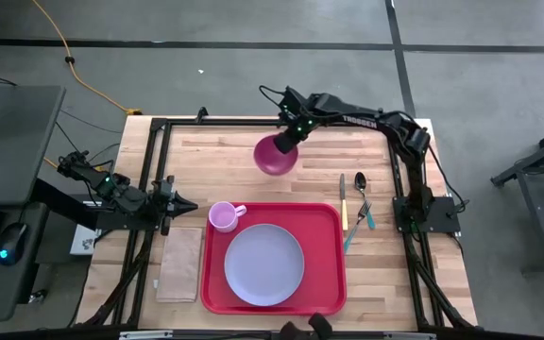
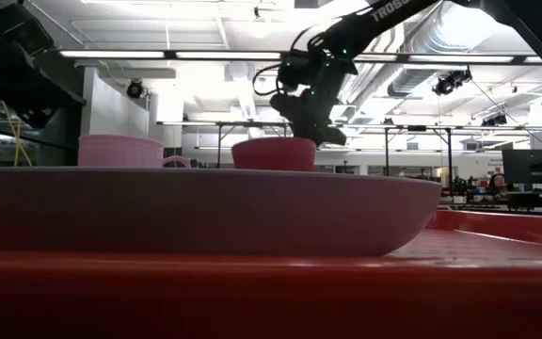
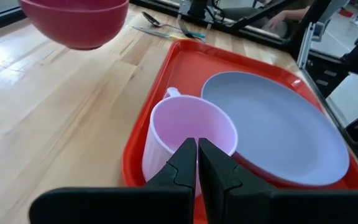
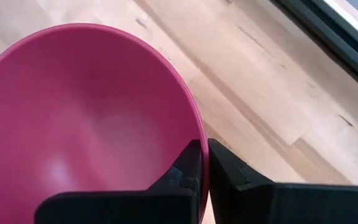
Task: Set up tray
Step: Put the pink bowl on the purple plate
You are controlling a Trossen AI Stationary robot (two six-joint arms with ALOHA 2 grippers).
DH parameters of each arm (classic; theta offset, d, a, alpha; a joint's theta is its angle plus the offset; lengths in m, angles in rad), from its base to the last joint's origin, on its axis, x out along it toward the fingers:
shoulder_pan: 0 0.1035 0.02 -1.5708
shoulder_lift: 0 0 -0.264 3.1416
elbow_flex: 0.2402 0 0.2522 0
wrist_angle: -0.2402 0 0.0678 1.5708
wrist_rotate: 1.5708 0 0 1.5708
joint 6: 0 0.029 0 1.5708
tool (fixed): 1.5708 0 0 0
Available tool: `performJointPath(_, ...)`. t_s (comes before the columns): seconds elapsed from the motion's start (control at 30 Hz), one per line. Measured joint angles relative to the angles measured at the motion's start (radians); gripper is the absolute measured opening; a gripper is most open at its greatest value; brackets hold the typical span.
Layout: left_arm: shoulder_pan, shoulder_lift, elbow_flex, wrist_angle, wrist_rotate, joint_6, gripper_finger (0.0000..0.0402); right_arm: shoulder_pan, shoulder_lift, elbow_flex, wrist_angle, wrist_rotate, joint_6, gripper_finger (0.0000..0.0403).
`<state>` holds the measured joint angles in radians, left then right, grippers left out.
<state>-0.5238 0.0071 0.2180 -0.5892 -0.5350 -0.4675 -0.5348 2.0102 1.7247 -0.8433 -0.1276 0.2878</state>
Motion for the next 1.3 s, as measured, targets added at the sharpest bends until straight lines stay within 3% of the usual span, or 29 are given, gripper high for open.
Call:
performJointPath(0.27,0.000,0.000,-0.001,-0.025,0.000,0.049,0.0044,0.065,-0.001,0.060,-0.031,0.000,-0.001,0.0000)
performJointPath(0.53,0.000,0.004,-0.075,0.187,0.008,0.210,0.0044,0.107,-0.001,0.097,-0.075,0.000,0.000,0.0000)
performJointPath(0.9,0.000,0.000,-0.112,0.302,0.117,0.223,0.0044,0.122,-0.002,0.161,-0.118,-0.011,-0.001,0.0000)
performJointPath(1.3,0.000,0.000,-0.113,0.301,0.152,0.201,0.0044,0.162,-0.009,0.161,-0.165,-0.018,-0.004,0.0000)
